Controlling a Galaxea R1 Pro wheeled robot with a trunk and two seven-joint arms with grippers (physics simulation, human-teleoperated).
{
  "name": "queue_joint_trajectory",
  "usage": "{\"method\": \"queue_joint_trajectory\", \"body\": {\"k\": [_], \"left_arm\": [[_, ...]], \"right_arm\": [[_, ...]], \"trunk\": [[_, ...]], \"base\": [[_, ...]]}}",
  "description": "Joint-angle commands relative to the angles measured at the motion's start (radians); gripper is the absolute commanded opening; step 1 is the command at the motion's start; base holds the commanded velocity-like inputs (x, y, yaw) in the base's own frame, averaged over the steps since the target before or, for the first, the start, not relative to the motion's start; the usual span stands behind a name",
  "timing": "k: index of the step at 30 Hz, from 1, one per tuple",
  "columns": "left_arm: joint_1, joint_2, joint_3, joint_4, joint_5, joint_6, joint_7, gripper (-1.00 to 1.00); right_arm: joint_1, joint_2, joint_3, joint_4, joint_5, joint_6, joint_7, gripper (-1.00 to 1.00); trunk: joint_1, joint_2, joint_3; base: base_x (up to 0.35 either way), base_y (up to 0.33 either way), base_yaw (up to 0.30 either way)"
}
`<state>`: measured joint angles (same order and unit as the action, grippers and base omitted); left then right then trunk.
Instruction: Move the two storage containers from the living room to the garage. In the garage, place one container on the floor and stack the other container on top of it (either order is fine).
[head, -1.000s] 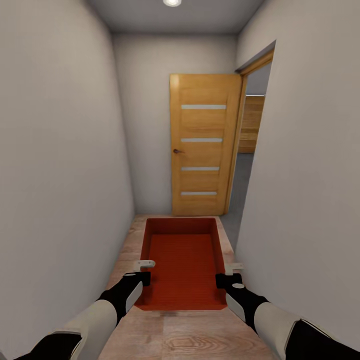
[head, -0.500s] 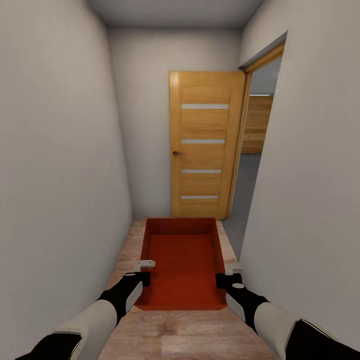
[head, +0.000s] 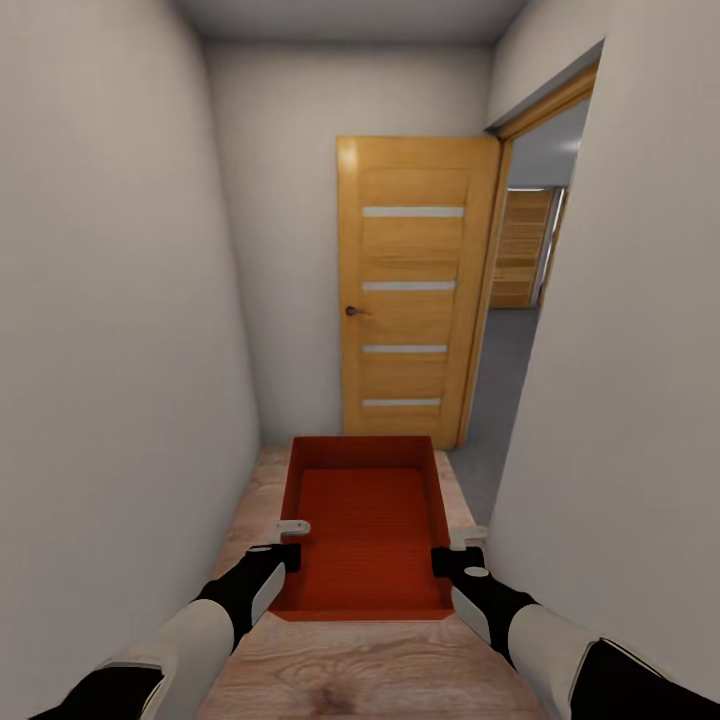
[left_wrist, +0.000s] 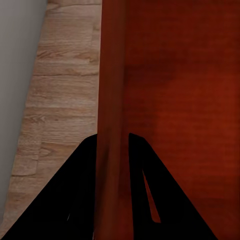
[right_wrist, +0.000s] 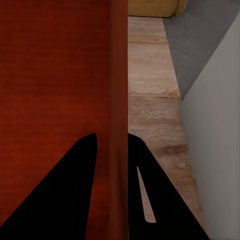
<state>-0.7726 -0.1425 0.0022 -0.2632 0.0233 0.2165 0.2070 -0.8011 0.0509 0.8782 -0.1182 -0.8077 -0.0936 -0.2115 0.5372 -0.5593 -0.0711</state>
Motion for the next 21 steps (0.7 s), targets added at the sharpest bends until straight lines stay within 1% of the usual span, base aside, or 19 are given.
{"method": "queue_joint_trajectory", "body": {"k": [1,21], "left_arm": [[-0.001,0.038,0.002,-0.003,-0.020,0.009,0.009,-1.00],[-0.001,0.038,0.002,-0.003,-0.020,0.009,0.009,-1.00]], "right_arm": [[-0.001,-0.013,-0.008,0.029,-0.008,-0.006,-0.006,-1.00],[-0.001,-0.013,-0.008,0.029,-0.008,-0.006,-0.006,-1.00]], "trunk": [[0.001,-0.002,-0.002],[0.001,-0.002,-0.002]], "base": [[0.323,0.000,0.000],[0.323,0.000,0.000]]}}
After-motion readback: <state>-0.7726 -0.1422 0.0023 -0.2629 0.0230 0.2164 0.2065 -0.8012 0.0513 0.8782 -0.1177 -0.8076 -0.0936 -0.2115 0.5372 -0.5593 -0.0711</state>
